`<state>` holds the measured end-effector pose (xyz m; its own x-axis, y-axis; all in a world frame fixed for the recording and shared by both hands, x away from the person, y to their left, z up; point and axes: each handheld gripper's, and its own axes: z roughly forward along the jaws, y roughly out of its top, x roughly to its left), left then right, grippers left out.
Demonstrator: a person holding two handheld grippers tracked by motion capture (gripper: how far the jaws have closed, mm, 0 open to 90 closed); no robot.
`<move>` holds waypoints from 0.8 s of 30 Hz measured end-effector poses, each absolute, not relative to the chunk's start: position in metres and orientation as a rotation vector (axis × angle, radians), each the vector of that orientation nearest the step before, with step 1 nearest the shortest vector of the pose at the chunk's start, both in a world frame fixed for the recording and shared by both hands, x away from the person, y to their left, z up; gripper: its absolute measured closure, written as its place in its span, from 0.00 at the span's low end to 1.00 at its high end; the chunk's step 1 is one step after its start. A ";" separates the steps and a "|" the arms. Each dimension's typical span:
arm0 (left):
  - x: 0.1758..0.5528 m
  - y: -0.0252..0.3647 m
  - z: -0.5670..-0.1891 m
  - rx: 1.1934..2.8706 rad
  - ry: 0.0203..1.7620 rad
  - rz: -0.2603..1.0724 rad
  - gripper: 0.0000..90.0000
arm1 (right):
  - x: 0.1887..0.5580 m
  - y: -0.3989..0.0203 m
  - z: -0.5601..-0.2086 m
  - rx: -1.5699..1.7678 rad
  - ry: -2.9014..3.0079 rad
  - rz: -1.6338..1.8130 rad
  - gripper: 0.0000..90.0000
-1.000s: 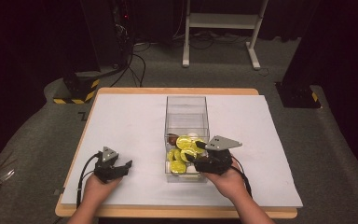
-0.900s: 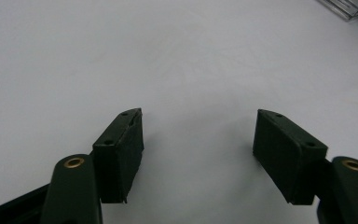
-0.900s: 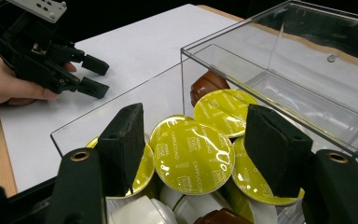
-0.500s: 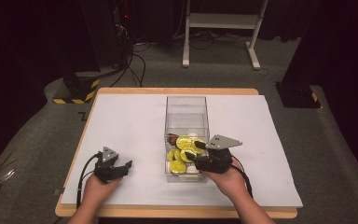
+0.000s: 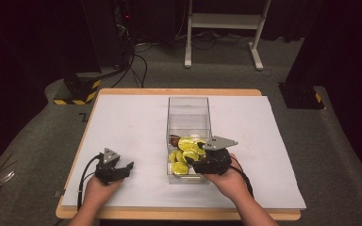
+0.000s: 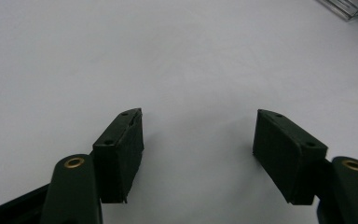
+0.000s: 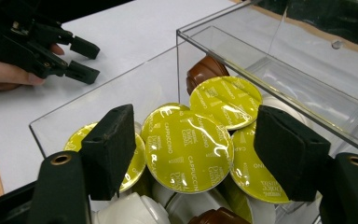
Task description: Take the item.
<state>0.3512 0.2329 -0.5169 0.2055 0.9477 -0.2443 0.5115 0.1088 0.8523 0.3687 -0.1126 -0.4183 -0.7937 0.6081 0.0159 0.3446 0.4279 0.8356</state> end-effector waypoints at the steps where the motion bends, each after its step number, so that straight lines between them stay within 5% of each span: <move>1: 0.351 0.233 -0.517 1.536 1.437 0.581 0.37 | 0.369 -0.112 -0.419 0.836 2.402 1.299 0.31; 24: 0.351 0.232 -0.517 1.527 1.438 0.577 0.37 | 0.375 -0.098 -0.424 0.841 2.500 1.162 0.28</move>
<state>0.3512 0.2325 -0.5171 0.2042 0.9460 -0.2516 0.5097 0.1167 0.8524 0.3753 -0.0976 -0.4240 -0.7990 0.6013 0.0092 0.3945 0.5125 0.7627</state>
